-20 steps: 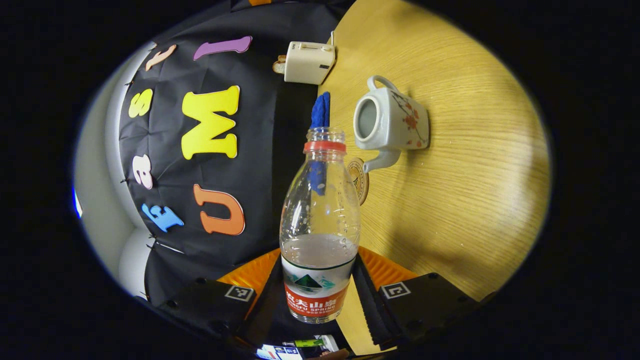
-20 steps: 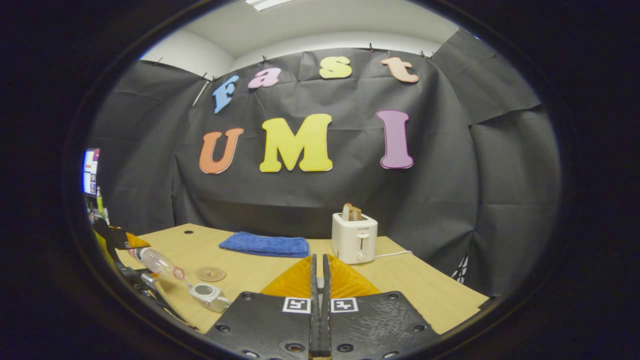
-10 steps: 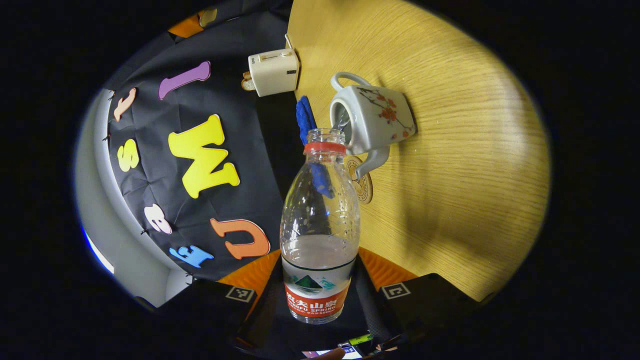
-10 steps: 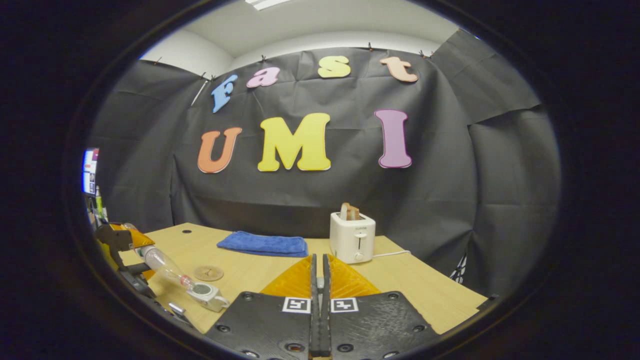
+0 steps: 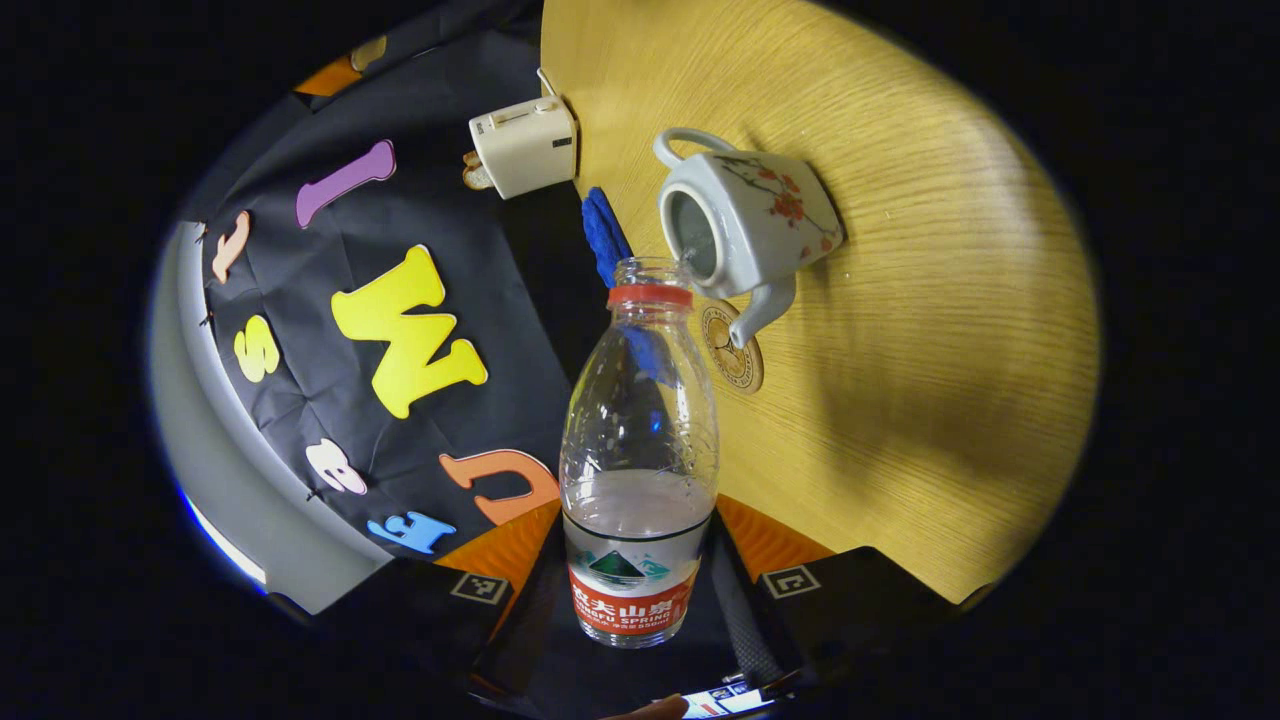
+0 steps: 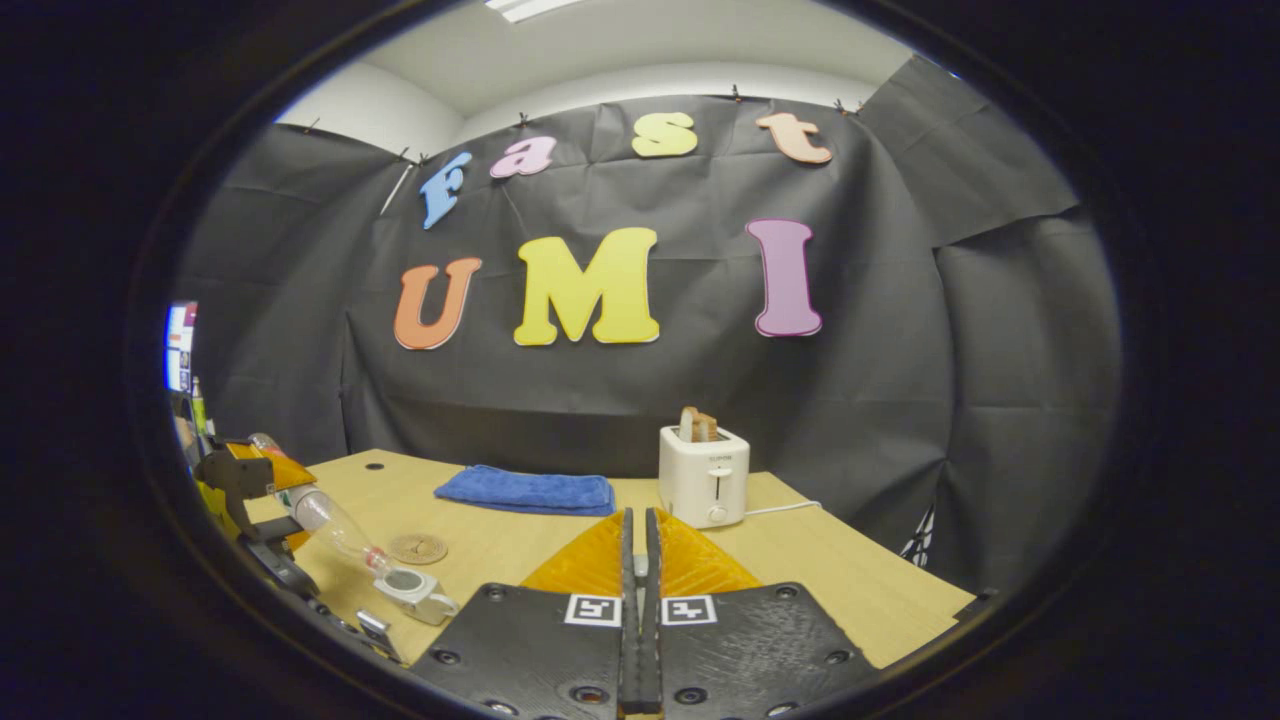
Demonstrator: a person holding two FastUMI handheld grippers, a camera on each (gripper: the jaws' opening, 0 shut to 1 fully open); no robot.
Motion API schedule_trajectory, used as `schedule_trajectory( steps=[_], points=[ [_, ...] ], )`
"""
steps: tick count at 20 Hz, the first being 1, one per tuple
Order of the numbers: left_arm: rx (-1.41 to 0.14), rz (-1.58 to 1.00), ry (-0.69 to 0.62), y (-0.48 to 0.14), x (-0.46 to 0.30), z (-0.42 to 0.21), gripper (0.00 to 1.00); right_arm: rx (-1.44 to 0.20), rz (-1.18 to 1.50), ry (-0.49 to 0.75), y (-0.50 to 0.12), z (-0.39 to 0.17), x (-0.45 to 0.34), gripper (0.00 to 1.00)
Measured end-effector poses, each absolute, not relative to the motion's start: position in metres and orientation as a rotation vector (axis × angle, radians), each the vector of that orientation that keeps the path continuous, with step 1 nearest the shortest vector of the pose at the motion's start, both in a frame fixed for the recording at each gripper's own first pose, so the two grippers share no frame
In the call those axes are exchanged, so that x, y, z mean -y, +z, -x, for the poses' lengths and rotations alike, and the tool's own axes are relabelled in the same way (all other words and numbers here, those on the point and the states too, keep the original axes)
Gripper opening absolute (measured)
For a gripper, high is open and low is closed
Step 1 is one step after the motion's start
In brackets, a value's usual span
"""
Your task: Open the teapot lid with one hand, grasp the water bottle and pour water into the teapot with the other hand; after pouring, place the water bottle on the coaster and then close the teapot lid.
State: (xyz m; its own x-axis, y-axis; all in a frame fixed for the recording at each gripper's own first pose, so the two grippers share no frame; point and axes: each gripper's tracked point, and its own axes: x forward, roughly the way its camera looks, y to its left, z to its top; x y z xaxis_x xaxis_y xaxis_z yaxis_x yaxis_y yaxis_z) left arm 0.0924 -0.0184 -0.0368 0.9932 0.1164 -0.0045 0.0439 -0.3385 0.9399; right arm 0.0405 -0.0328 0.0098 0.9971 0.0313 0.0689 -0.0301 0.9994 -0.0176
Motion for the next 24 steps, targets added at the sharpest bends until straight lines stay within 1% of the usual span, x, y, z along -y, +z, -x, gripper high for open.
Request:
schedule_trajectory(
  steps=[1,2,3,4,5,6,7,11,24],
  points=[
    [-0.125,-1.937,0.066,-0.037,0.019,-0.093,0.80,0.069,0.016,0.030,0.010,-0.042,0.031,0.00],
    [-0.132,-1.963,0.065,-0.037,0.020,-0.094,0.76,0.067,0.015,0.032,0.009,-0.042,0.030,0.00],
    [-0.133,-1.991,0.071,-0.033,0.021,-0.094,0.80,0.065,0.016,0.034,0.008,-0.043,0.030,0.00],
    [-0.131,-2.011,0.078,-0.029,0.022,-0.094,0.76,0.063,0.018,0.036,0.008,-0.043,0.029,0.00],
    [-0.129,-2.024,0.078,-0.027,0.022,-0.095,0.81,0.063,0.020,0.038,0.008,-0.042,0.029,0.00],
    [-0.132,-2.041,0.098,-0.023,0.021,-0.096,0.77,0.064,0.023,0.037,0.009,-0.042,0.029,0.00],
    [-0.128,-2.057,0.114,-0.022,0.020,-0.094,0.76,0.066,0.028,0.033,0.009,-0.042,0.031,0.00],
    [-0.110,-2.081,0.117,-0.018,0.027,-0.092,0.76,0.071,0.032,0.014,0.011,-0.043,0.038,0.00],
    [-0.076,-2.148,0.114,-0.012,0.040,-0.088,0.77,0.057,0.026,0.015,0.008,-0.046,0.039,0.00]
  ],
)
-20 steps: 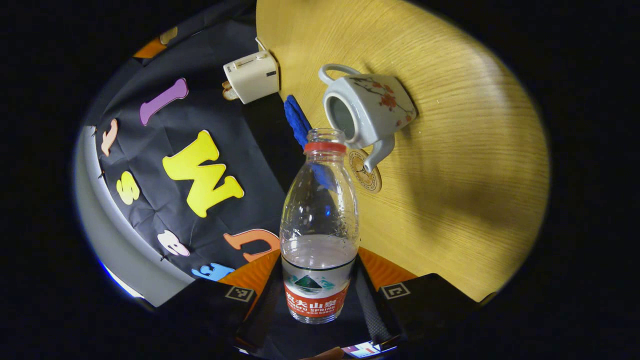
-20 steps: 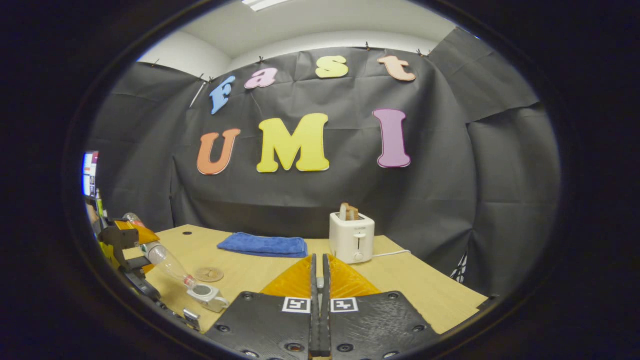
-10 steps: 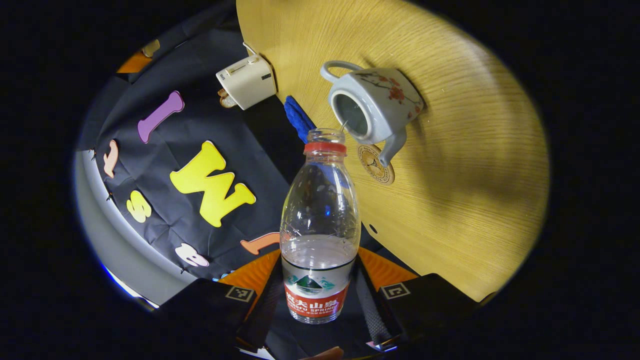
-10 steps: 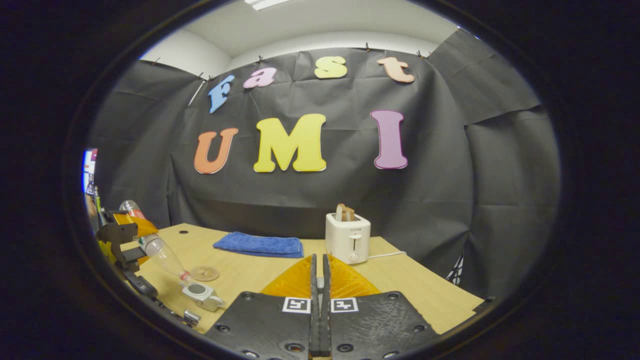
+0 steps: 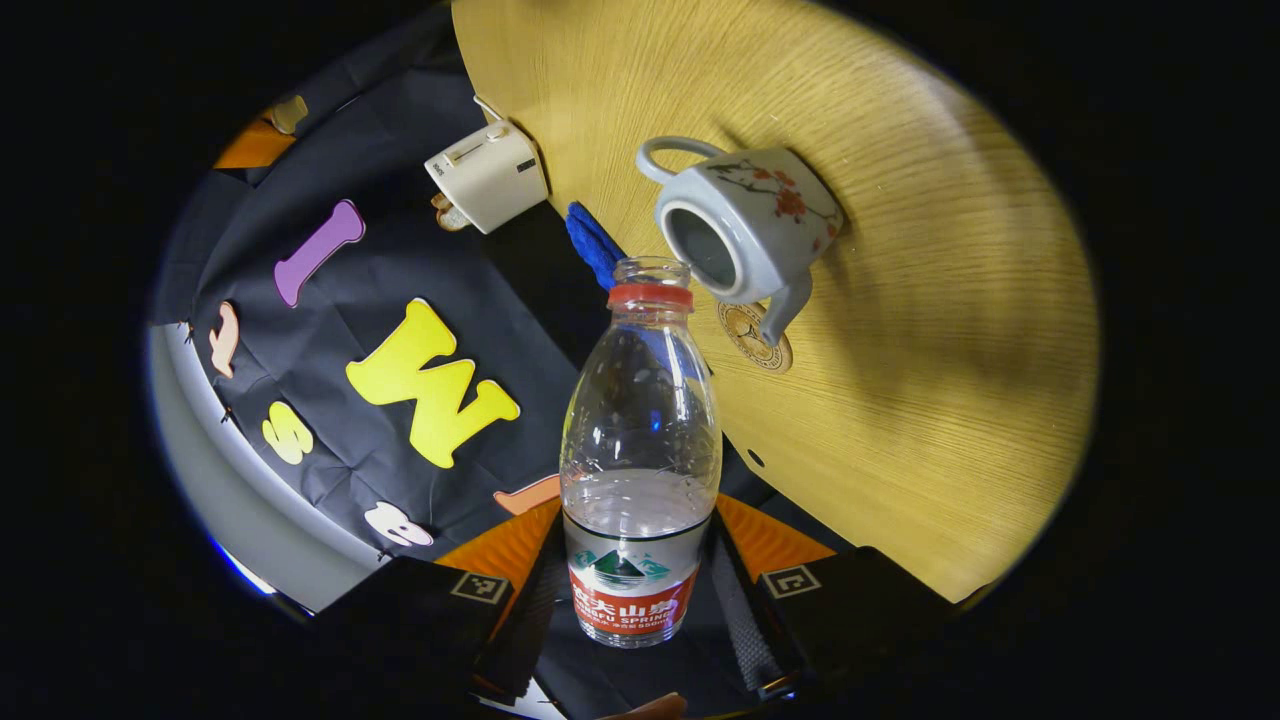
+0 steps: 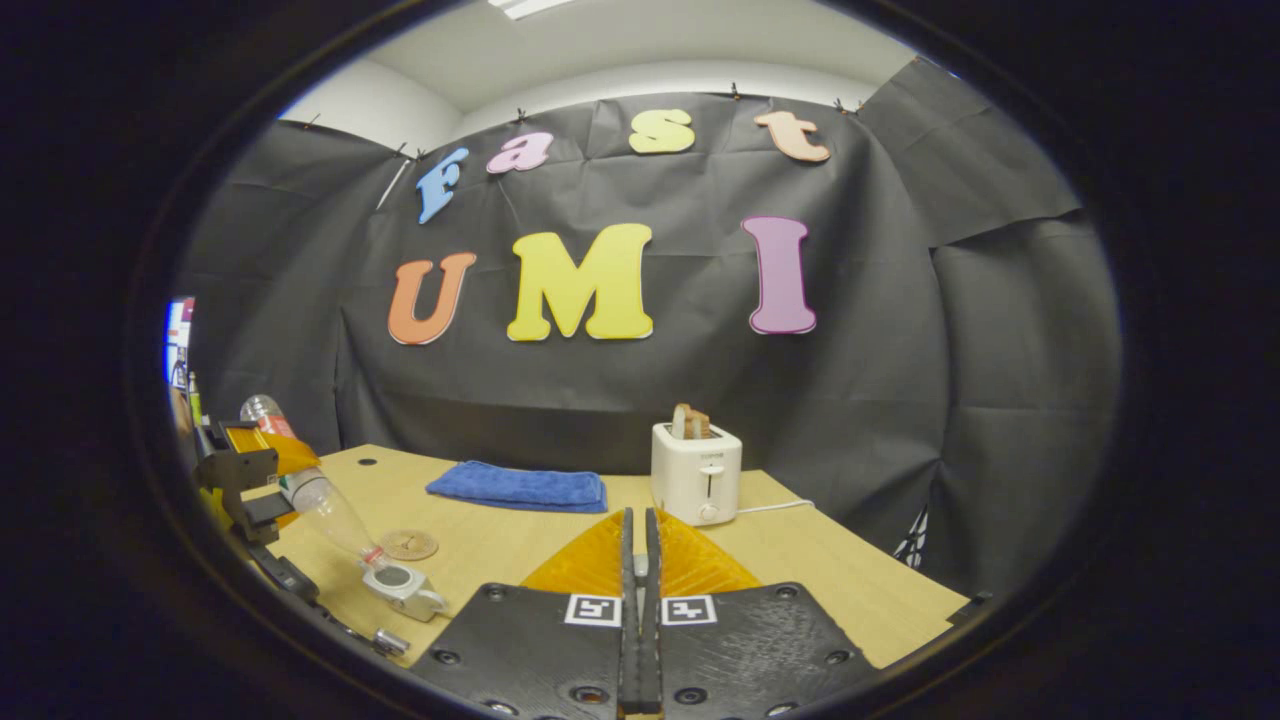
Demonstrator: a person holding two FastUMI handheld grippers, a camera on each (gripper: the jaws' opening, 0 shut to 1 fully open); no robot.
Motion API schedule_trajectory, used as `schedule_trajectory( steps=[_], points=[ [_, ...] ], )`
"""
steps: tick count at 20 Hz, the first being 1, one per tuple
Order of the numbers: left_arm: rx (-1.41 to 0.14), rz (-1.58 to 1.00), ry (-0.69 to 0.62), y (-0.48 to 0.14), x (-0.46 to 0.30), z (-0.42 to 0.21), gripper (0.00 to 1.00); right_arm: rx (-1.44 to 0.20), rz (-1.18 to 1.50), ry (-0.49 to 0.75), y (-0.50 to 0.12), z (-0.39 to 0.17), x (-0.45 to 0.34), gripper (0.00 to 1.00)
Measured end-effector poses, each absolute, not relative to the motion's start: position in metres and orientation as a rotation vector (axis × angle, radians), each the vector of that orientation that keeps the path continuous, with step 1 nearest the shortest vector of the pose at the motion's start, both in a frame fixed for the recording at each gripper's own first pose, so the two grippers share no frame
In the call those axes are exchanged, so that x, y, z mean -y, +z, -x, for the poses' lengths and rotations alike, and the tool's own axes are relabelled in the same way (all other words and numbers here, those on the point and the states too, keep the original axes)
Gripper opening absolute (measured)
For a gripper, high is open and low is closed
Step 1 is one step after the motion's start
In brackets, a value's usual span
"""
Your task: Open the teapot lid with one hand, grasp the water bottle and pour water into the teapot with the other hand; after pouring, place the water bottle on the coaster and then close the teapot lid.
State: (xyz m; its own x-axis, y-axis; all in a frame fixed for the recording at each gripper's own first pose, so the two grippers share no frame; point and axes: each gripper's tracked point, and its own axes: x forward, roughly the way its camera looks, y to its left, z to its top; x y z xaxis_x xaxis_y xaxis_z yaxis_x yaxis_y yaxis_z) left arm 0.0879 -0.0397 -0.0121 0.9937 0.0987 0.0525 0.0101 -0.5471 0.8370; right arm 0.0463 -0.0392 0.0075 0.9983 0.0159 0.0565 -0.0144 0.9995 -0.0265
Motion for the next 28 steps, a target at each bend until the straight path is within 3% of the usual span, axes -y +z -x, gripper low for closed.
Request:
schedule_trajectory(
  steps=[8,9,18,23,28],
  points=[
    [-0.012,-1.981,0.065,-0.016,0.035,-0.092,0.76,0.048,0.017,0.013,0.007,-0.047,0.042,0.00],
    [-0.010,-1.903,0.055,-0.019,0.031,-0.091,0.80,0.051,0.015,0.010,0.007,-0.048,0.044,0.00],
    [0.045,-1.182,0.068,-0.026,-0.007,-0.088,0.76,0.048,0.049,0.001,0.006,-0.043,0.036,0.00],
    [0.073,-0.659,0.082,-0.019,-0.030,-0.099,0.76,0.042,0.082,0.025,0.000,-0.041,0.018,0.00],
    [0.101,-0.234,0.020,-0.011,-0.032,-0.121,0.77,0.029,0.122,0.048,-0.008,-0.043,0.001,0.00]
  ],
)
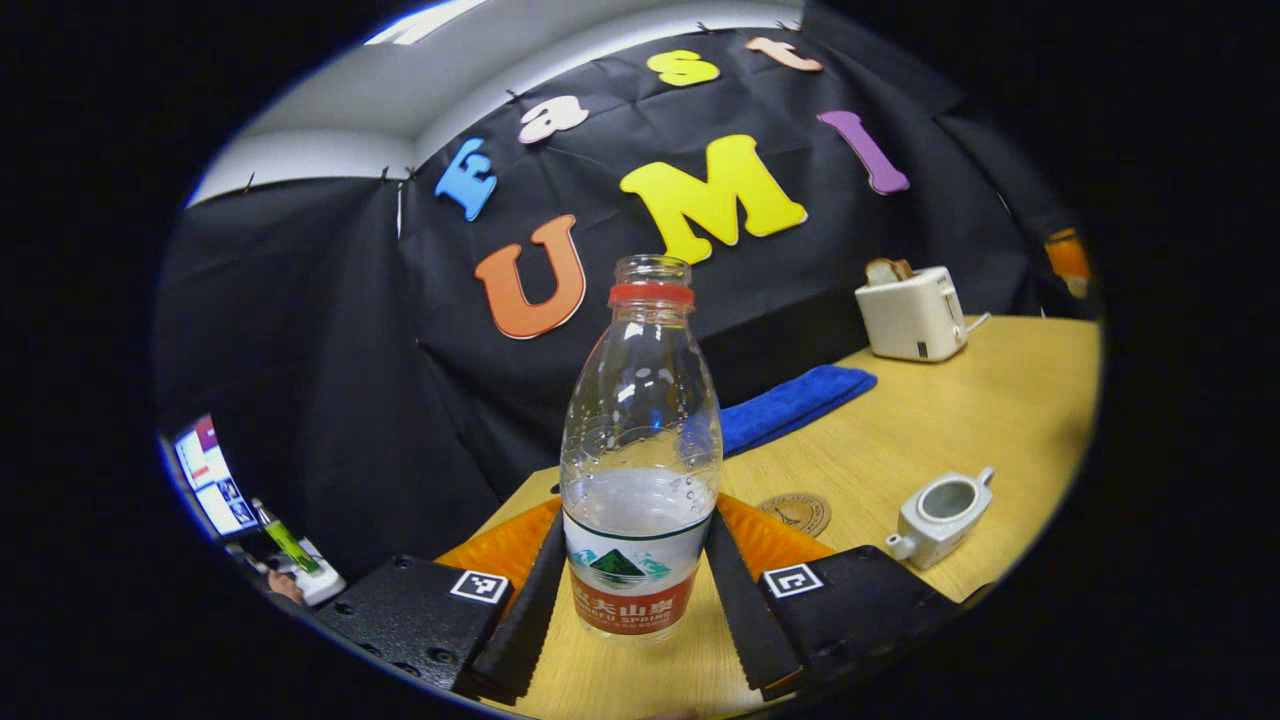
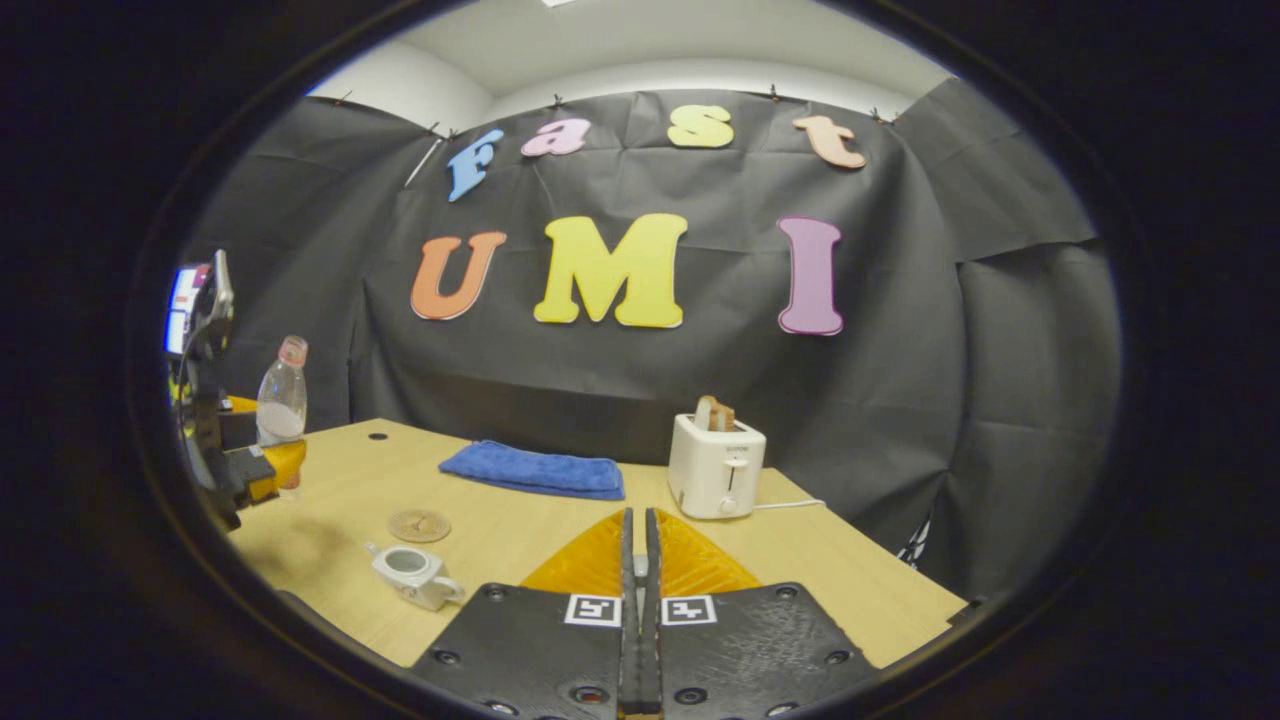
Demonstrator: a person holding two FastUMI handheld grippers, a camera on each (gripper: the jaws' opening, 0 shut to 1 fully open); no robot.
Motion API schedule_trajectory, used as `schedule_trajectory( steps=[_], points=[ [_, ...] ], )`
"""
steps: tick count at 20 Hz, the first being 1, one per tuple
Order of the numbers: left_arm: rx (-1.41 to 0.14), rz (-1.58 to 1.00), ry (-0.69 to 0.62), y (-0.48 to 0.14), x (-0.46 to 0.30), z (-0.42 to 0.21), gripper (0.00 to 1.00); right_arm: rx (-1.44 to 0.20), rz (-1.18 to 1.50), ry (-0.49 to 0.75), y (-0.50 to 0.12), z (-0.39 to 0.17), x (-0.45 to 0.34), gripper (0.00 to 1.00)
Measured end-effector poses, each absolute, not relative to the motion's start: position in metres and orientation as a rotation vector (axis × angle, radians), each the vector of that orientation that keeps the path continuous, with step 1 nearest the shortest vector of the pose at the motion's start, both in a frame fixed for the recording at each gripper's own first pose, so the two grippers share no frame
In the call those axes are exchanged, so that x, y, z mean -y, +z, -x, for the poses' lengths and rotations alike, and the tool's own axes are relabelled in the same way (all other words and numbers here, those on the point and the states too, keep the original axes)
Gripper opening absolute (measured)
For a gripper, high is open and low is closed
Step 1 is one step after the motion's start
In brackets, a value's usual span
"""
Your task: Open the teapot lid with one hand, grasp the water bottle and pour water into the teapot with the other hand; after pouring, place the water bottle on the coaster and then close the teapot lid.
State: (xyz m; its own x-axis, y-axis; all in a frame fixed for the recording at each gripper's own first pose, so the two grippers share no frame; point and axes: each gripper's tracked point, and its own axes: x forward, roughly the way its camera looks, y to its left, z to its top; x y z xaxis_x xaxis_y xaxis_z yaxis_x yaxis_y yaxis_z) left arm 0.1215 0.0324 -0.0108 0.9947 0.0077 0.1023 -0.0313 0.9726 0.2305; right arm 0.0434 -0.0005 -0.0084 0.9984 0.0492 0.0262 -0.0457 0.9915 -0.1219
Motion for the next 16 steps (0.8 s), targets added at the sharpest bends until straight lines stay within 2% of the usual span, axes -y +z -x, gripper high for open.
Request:
schedule_trajectory(
  steps=[6,16],
  points=[
    [0.091,0.016,-0.149,-0.012,0.003,-0.166,0.77,0.021,0.115,0.058,-0.011,-0.044,-0.002,0.00],
    [0.044,0.126,-0.208,-0.025,0.047,-0.229,0.78,0.003,0.101,0.075,-0.018,-0.048,-0.005,0.00]
  ],
)
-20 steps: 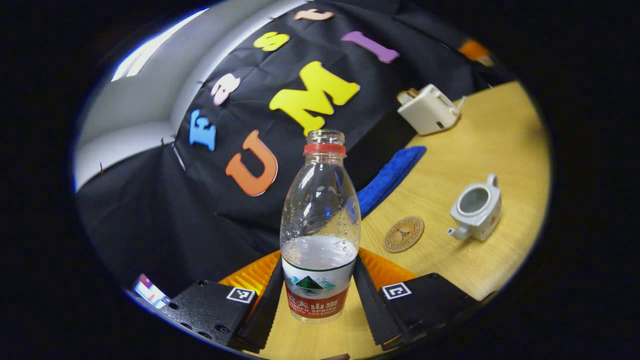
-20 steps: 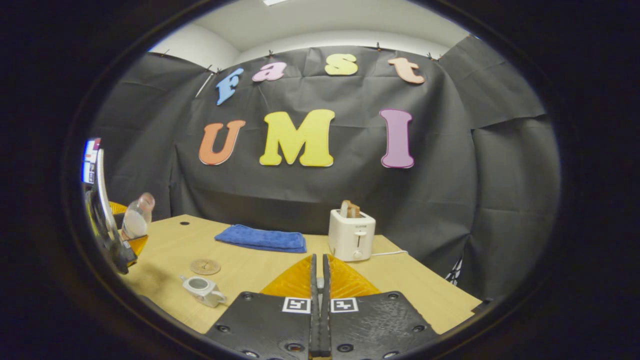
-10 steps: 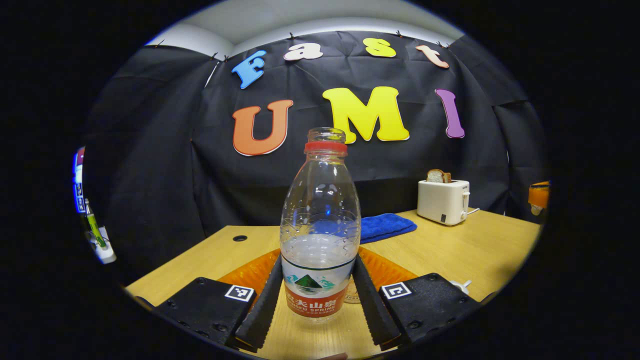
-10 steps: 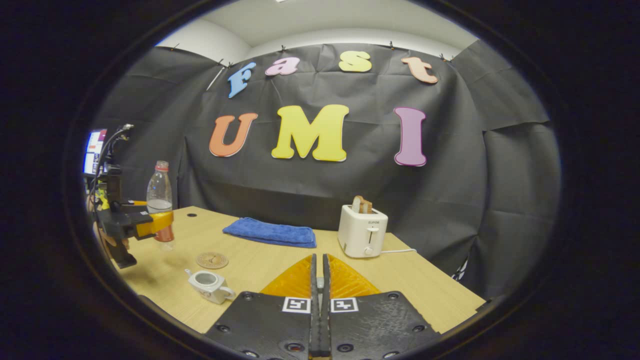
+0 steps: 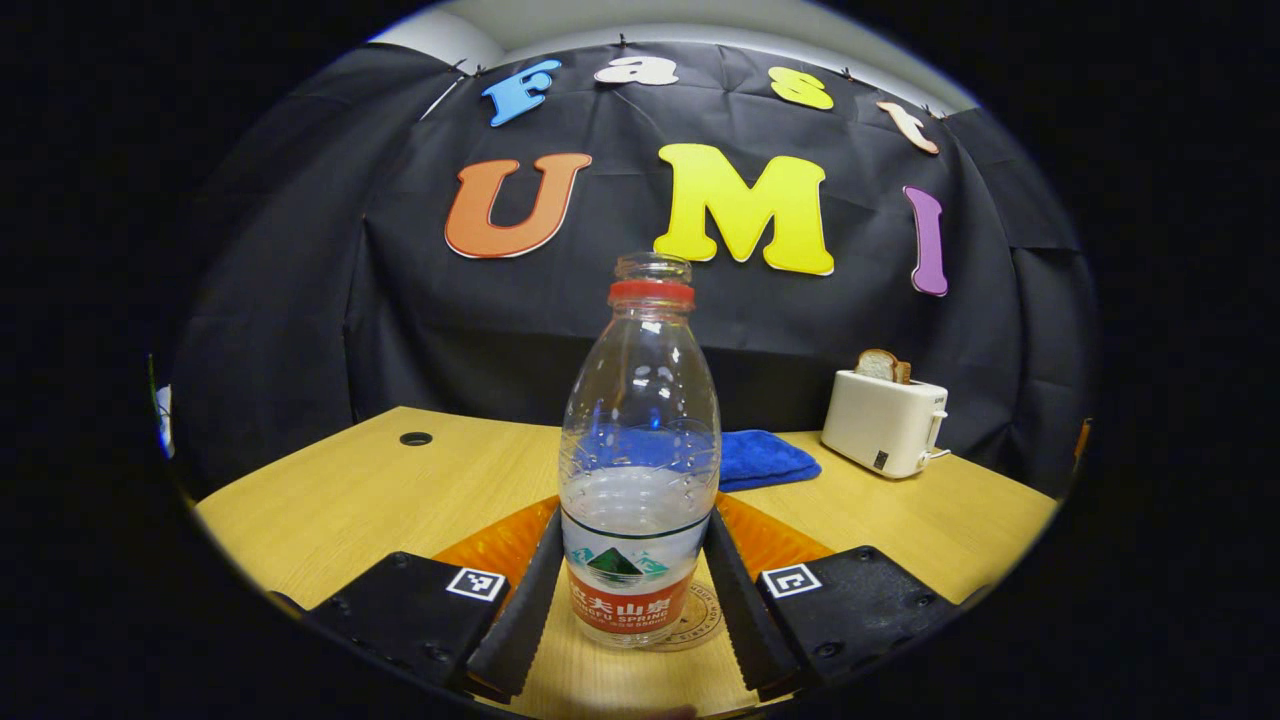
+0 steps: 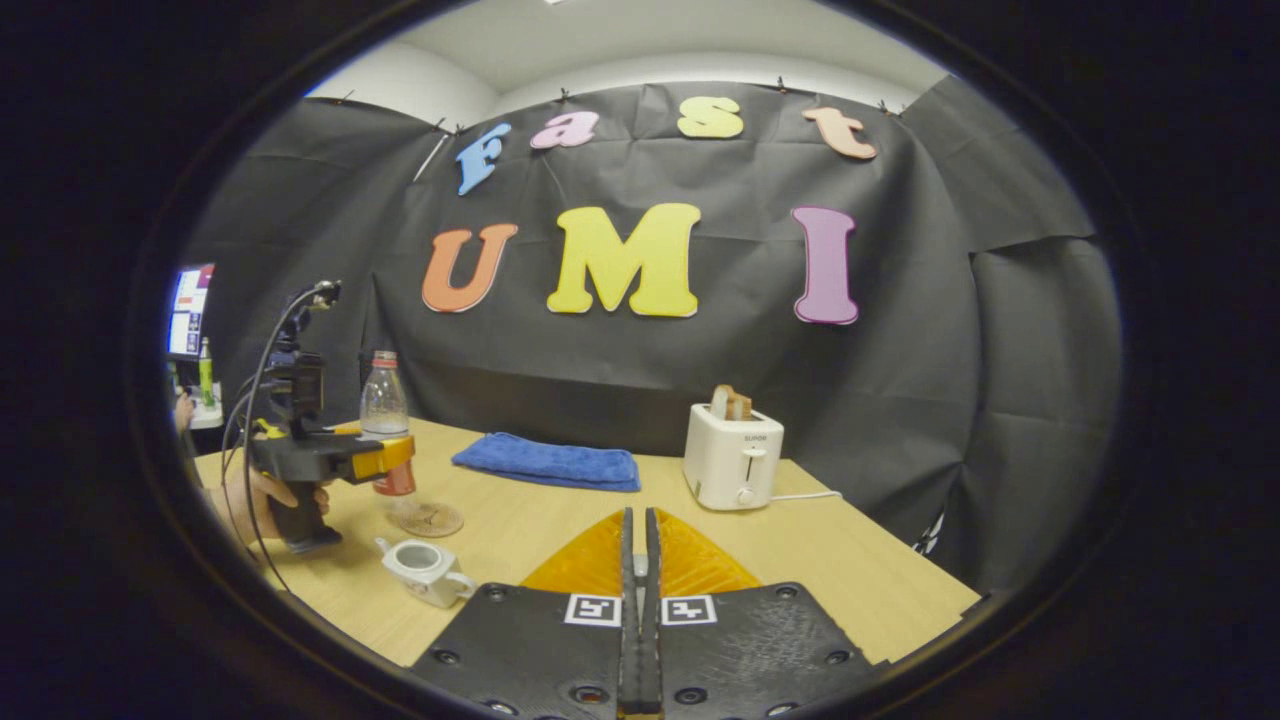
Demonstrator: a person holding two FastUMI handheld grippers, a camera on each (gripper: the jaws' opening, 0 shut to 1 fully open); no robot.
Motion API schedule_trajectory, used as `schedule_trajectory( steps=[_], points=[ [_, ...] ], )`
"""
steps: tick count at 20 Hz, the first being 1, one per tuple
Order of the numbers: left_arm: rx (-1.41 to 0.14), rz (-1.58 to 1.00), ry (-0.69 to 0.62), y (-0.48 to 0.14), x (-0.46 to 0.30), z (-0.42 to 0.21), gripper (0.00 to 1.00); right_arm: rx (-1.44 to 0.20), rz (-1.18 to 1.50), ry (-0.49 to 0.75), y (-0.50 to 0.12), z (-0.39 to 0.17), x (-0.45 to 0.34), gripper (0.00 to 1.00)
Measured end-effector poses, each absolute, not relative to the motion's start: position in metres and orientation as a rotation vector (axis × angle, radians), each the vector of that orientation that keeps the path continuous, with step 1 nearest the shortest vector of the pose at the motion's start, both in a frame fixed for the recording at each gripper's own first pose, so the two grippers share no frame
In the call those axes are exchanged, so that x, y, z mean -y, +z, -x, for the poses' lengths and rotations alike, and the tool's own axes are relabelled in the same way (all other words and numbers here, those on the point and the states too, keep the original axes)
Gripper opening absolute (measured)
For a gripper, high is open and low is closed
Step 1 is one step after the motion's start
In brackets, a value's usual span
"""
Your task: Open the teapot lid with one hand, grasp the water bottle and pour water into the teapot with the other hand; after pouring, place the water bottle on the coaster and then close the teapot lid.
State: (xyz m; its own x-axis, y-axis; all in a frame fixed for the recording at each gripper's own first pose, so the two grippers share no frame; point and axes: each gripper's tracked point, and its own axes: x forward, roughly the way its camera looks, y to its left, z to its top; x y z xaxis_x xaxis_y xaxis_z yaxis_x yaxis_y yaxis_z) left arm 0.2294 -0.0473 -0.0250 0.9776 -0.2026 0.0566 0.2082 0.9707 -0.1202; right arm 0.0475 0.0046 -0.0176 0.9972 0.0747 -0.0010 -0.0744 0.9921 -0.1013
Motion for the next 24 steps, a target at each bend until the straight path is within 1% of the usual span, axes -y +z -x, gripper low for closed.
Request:
schedule_trajectory(
  steps=[13,16,24],
  points=[
    [0.011,0.127,-0.229,-0.037,0.068,-0.245,0.78,-0.016,0.099,0.070,-0.025,-0.054,-0.003,0.00],
    [0.004,0.128,-0.241,-0.039,0.072,-0.243,0.79,-0.017,0.099,0.072,-0.026,-0.054,-0.004,0.00],
    [0.022,0.051,-0.210,-0.034,0.067,-0.239,0.83,-0.012,0.102,0.072,-0.024,-0.053,-0.005,0.00]
  ],
)
